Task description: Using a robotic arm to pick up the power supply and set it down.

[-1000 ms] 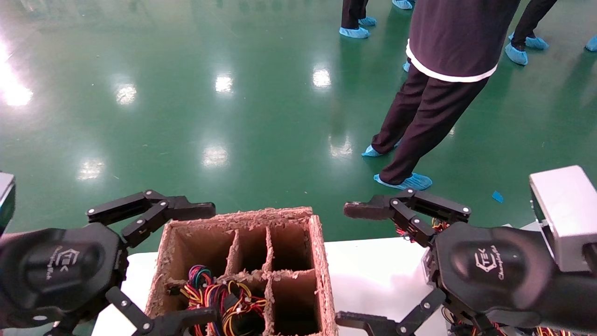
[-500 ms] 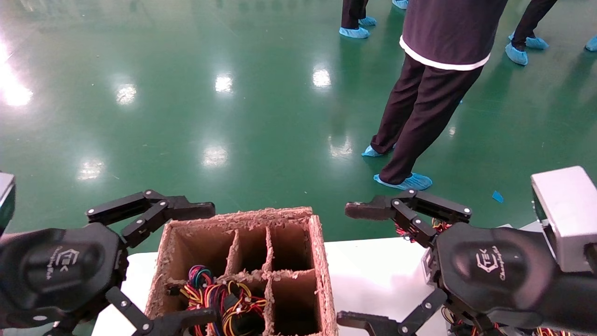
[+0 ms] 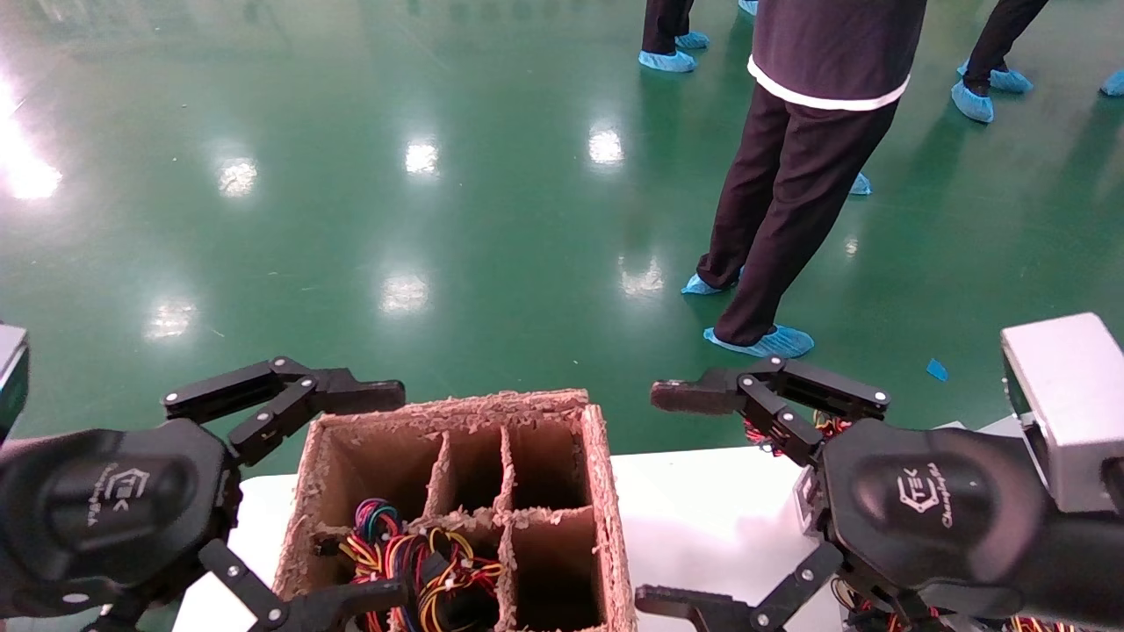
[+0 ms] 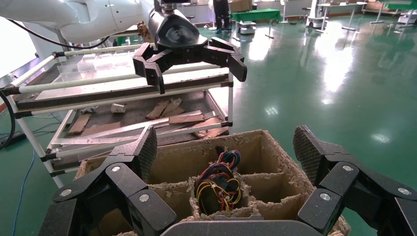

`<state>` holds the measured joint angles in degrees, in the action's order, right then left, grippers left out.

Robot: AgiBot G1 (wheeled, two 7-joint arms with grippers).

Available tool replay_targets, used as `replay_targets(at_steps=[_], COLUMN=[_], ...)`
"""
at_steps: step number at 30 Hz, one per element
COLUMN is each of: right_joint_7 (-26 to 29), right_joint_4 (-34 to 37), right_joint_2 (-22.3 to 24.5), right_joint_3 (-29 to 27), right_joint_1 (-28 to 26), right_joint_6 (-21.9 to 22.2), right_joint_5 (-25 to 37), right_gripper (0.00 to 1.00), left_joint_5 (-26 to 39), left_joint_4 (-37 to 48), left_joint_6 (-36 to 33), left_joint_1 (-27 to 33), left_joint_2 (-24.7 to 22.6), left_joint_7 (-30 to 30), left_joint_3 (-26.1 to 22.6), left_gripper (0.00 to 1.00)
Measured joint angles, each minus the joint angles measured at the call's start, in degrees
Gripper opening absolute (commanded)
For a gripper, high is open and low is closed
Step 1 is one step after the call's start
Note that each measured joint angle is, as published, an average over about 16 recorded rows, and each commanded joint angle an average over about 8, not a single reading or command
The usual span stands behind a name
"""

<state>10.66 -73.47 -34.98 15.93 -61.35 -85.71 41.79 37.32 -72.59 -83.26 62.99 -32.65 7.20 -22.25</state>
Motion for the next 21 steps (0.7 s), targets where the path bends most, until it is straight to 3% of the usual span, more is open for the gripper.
replay_targets(at_steps=[21], right_joint_7=[-0.01], right_joint_4=[0.03], right_joint_2=[0.00], right_joint_3=[-0.05], right_joint_1=[0.06], right_joint_6=[0.01], right_joint_5=[-0.05], right_gripper=[1.00], left_joint_5=[0.00], left_joint_4=[0.00], left_joint_6=[0.00], left_joint_1=[0.00], left_joint_2=[0.00], left_joint_7=[0.00], left_joint_3=[0.00], left_gripper=[1.00])
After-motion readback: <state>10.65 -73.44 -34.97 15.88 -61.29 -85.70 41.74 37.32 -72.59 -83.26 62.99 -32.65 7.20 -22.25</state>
